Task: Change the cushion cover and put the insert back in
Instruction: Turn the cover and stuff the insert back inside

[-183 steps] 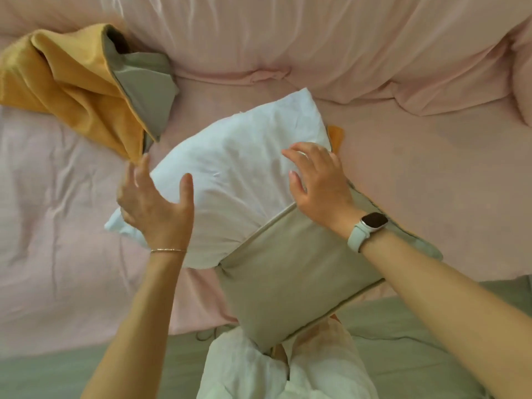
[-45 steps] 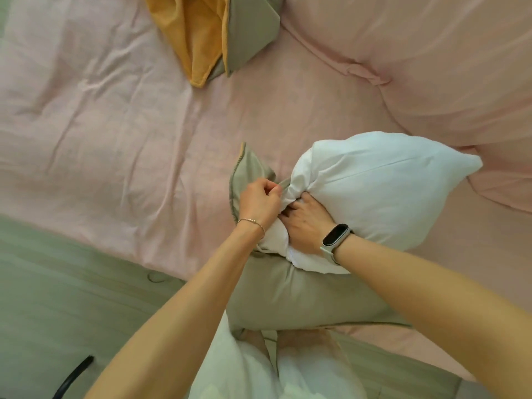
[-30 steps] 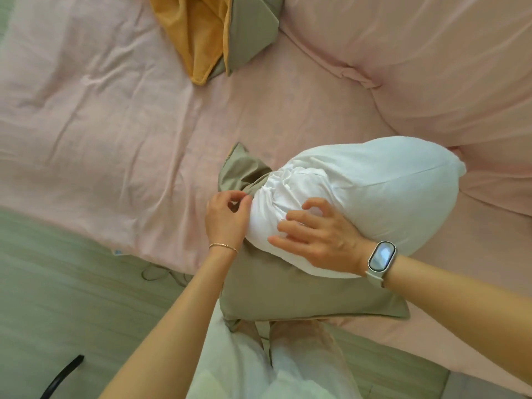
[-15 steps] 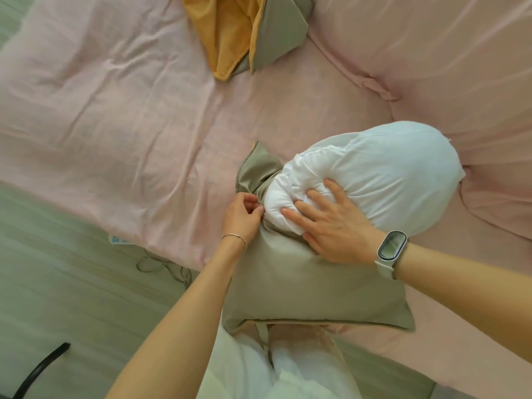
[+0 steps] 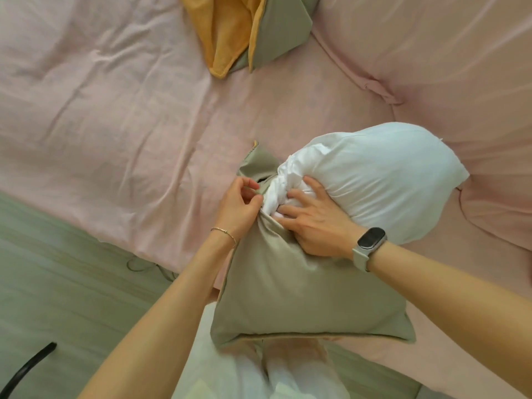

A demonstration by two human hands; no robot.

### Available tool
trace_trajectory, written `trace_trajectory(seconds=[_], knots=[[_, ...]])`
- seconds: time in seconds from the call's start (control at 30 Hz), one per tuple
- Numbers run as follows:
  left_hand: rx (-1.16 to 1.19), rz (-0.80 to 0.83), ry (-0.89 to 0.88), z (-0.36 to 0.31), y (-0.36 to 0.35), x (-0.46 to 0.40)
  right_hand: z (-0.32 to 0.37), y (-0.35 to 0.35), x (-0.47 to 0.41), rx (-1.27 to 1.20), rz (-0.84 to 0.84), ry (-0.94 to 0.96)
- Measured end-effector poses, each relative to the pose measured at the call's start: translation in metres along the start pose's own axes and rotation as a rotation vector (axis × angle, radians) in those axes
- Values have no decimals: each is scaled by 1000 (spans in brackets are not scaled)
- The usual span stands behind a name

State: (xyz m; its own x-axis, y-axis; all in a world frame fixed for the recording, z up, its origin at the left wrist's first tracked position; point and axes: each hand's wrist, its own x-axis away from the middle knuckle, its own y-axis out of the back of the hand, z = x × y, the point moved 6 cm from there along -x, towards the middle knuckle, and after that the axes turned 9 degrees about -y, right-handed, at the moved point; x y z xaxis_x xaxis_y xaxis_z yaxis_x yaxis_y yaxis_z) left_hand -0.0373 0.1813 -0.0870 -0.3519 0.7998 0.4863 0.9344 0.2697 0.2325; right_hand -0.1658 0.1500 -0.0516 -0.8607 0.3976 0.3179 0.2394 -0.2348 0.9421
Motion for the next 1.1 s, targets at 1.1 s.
trace_trajectory(seconds=[1.1], knots=[[-482,403,175,0,-35,-27,-34,16,65,-141,128,-396]])
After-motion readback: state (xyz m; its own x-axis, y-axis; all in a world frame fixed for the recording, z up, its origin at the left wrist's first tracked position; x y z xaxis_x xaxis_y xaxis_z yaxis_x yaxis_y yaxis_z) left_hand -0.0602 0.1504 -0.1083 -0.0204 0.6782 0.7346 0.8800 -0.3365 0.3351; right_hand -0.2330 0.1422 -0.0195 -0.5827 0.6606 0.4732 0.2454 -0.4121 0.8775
